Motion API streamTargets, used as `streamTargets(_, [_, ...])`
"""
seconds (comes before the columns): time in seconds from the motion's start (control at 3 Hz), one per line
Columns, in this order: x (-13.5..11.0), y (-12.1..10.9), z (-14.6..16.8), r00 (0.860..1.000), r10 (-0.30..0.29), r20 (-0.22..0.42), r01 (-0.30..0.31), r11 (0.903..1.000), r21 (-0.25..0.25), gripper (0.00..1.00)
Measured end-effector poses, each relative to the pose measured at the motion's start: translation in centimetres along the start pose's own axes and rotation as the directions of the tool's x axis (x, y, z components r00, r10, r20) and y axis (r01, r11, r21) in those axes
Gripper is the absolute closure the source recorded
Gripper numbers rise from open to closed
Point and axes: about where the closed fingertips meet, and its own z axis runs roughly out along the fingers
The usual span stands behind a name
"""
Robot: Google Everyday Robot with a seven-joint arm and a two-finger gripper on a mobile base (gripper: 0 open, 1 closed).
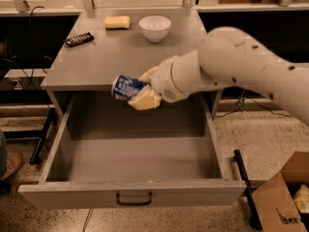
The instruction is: Pick pepsi can from top drawer and place on counter
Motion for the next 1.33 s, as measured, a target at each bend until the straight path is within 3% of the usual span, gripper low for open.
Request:
streamTargets(0.33, [-4.0,-4.8,-0.9,0.997,-0.057,-0.043,0.059,0.9971,0.046,1.0])
streamTargets(0.67, [-5.8,-9.5,0.5,0.995,-0.062,-0.081,0.066,0.9966,0.048,1.0])
streamTargets(1.0, [-5.9,-13.9,2.6,0.994,-0.041,-0.102,0.045,0.9979,0.046,1.0])
streamTargets(1.33, [-4.6,-16.7,4.5,0.993,-0.002,-0.12,0.008,0.9988,0.048,1.0])
